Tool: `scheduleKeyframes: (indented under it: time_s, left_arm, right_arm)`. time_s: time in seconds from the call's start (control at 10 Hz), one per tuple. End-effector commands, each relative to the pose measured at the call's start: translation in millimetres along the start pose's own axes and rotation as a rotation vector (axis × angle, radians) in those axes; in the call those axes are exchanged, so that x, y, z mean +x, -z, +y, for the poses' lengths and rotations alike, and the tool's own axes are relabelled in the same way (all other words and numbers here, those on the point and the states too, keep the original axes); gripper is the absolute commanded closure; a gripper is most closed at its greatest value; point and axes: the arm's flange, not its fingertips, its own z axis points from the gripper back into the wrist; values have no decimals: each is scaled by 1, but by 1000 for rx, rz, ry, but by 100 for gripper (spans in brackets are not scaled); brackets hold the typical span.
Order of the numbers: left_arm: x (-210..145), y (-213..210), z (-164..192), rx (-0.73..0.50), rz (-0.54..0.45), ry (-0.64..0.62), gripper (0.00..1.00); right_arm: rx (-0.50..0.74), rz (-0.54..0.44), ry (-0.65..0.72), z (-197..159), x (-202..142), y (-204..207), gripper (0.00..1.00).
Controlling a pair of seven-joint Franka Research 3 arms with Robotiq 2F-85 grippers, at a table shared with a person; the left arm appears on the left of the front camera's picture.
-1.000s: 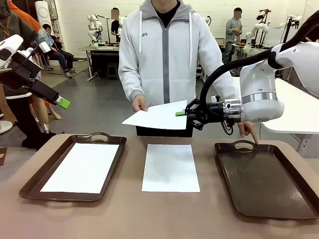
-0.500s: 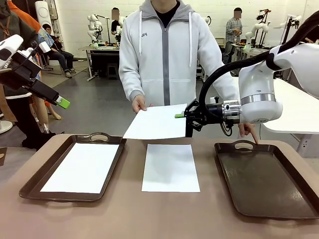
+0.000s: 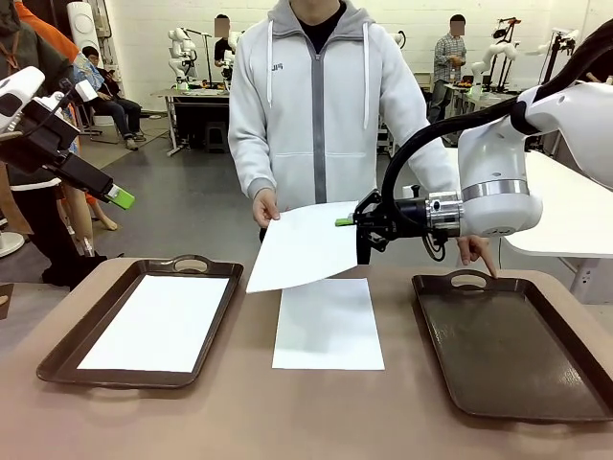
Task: Sort the A4 documents.
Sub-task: Receive the A4 Paper.
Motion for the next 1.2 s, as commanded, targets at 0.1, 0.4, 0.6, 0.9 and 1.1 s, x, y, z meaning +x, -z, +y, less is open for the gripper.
scheduleKeyframes:
  time_s: [0.1,0.4,0.6,0.9,1.1]
  left_arm:
    - [-1,0,0,6,1,3,0]
    - [-1,0,0,6,1,3,0]
    - [-1,0,0,6,1,3,0]
    - [-1,0,0,6,1,3,0]
    - [-1,0,0,6,1,3,0]
  right_arm:
    - [-1,-2,1,-1,0,-1,100]
    - [-1,-2,1,-1,0,-1,100]
    - [-1,-2,1,-1,0,-1,100]
    - [-1,-2,1,-1,0,-1,100]
    - [-1,-2,1,-1,0,-1,100]
